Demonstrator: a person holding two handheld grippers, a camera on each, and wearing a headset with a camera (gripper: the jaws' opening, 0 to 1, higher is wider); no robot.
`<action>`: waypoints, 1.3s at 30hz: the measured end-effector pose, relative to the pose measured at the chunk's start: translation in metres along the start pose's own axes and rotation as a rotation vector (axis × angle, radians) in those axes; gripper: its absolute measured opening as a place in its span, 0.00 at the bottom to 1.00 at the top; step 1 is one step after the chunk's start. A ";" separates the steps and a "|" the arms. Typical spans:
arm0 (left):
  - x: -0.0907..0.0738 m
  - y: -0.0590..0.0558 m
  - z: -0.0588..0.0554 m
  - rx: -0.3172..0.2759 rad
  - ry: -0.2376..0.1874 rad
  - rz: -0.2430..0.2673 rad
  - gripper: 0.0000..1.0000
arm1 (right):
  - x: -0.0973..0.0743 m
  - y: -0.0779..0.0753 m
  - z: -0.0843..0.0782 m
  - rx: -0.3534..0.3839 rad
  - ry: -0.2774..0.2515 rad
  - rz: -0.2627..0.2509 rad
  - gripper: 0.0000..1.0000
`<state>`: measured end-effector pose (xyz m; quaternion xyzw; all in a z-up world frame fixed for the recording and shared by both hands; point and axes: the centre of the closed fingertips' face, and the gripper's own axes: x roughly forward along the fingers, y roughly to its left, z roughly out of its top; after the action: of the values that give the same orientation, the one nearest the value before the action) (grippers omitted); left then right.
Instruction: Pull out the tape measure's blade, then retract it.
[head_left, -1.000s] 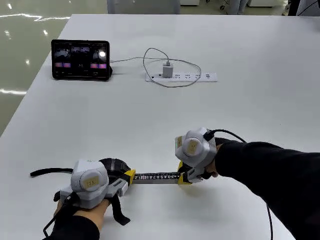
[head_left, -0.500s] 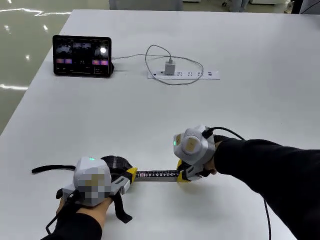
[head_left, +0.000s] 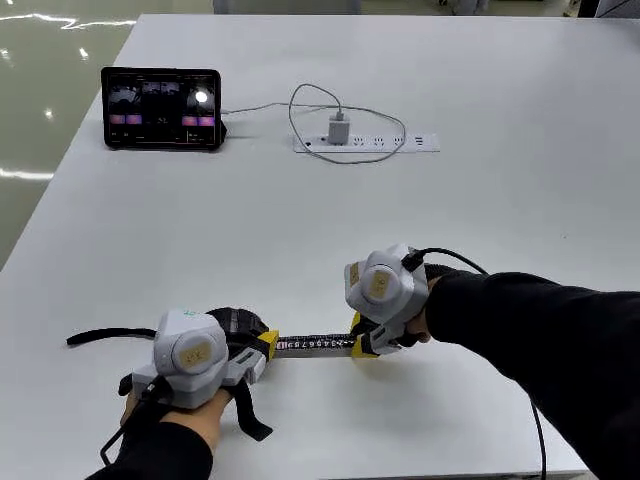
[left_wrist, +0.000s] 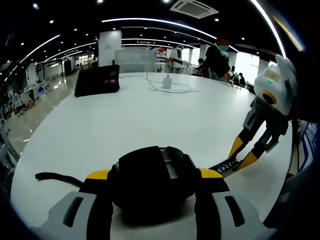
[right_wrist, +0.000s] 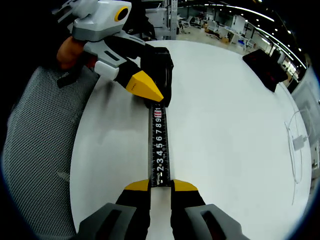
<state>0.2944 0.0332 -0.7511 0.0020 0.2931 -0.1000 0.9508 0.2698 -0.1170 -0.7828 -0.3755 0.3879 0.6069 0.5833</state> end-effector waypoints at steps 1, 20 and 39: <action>0.000 0.000 0.000 0.002 0.002 0.002 0.61 | 0.000 0.000 0.001 -0.002 0.001 -0.001 0.11; 0.000 0.000 0.000 -0.006 0.007 -0.008 0.61 | 0.006 -0.001 0.011 0.007 -0.018 -0.011 0.11; 0.000 0.000 -0.001 -0.010 0.010 -0.019 0.61 | 0.010 -0.001 0.021 0.006 -0.029 -0.008 0.10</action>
<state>0.2939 0.0334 -0.7515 -0.0049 0.2985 -0.1073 0.9484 0.2701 -0.0938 -0.7832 -0.3667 0.3798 0.6087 0.5922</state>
